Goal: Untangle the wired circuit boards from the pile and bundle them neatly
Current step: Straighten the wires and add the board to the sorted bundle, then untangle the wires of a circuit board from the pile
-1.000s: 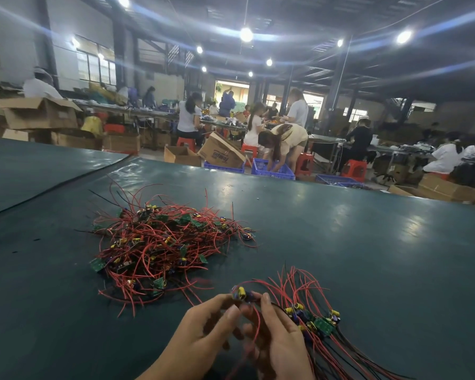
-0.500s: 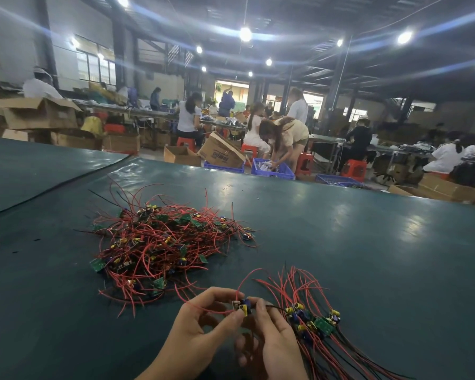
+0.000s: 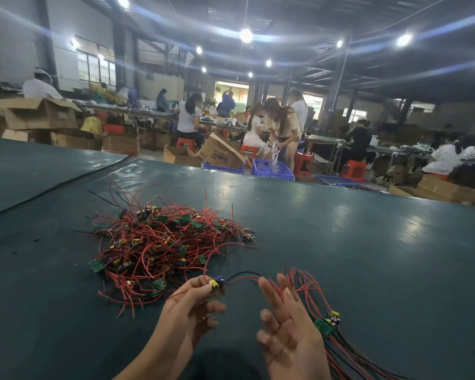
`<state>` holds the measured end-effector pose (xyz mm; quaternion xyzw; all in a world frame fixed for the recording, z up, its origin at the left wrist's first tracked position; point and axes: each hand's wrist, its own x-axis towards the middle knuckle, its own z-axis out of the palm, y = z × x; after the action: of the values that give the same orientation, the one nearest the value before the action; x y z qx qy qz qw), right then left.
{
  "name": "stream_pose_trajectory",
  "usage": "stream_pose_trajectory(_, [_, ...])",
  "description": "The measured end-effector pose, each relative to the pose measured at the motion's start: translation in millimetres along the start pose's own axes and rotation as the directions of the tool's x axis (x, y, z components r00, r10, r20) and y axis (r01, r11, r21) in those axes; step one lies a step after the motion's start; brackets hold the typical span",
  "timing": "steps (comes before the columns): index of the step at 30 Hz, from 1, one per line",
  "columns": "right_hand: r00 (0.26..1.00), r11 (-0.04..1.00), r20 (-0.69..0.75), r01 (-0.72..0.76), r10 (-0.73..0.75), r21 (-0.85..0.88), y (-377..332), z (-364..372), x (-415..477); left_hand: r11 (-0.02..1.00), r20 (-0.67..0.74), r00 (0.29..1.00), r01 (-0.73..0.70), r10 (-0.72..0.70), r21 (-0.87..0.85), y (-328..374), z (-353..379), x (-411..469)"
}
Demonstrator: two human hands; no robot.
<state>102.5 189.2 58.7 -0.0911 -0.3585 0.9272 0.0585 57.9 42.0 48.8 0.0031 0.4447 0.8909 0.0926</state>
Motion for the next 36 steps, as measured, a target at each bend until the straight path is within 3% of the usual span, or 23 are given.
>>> stream_pose_trajectory(3, [0.999, 0.998, 0.044, -0.010, 0.007, 0.070, 1.9, 0.0, -1.6, 1.000, 0.003, 1.000, -0.011, 0.011, -0.009, -1.6, 0.3, -0.2])
stream_pose_trajectory(7, [0.999, 0.995, 0.033, 0.008, -0.005, -0.098, 8.9, 3.5, -3.3, 1.000, 0.007, 1.000, -0.009, 0.009, 0.004, -1.9, 1.5, -2.1])
stream_pose_trajectory(11, [0.971, 0.958, -0.122, 0.172, -0.204, -0.228, 17.4, 4.8, -2.1, 0.999, -0.010, 0.999, -0.033, 0.033, 0.008, -2.2, 2.5, -2.5])
stream_pose_trajectory(14, [0.935, 0.895, -0.096, 0.291, -0.340, -0.338, 20.4, 6.8, -5.9, 0.998, -0.013, 0.998, -0.054, 0.054, 0.015, -3.0, 2.0, -1.1])
stream_pose_trajectory(18, [0.956, 0.817, 0.003, 0.253, -0.294, -0.517, 33.0, 10.7, -8.1, 0.999, 0.039, 0.999, 0.022, -0.023, 0.033, -5.4, 0.0, 0.4])
stream_pose_trajectory(22, [0.958, 0.820, -0.001, 0.244, -0.286, -0.518, 37.3, 12.0, -6.2, 0.971, 0.162, 0.963, 0.197, -0.218, 0.135, -7.2, 1.5, -1.7])
stream_pose_trajectory(26, [0.959, 0.813, 0.017, 0.250, -0.284, -0.526, 36.6, 9.6, -5.1, 0.952, 0.176, 0.940, 0.267, -0.291, 0.149, -6.2, -0.9, -2.3])
stream_pose_trajectory(30, [0.956, 0.828, -0.017, 0.244, -0.292, -0.504, 36.2, 4.3, 0.9, 0.944, 0.161, 0.947, 0.238, -0.278, 0.228, -9.4, -3.8, -0.9])
stream_pose_trajectory(36, [0.962, 0.860, -0.085, 0.189, -0.259, -0.473, 37.0, 2.6, 4.2, 0.962, 0.139, 0.985, 0.066, -0.106, 0.263, -17.0, -12.8, 1.9])
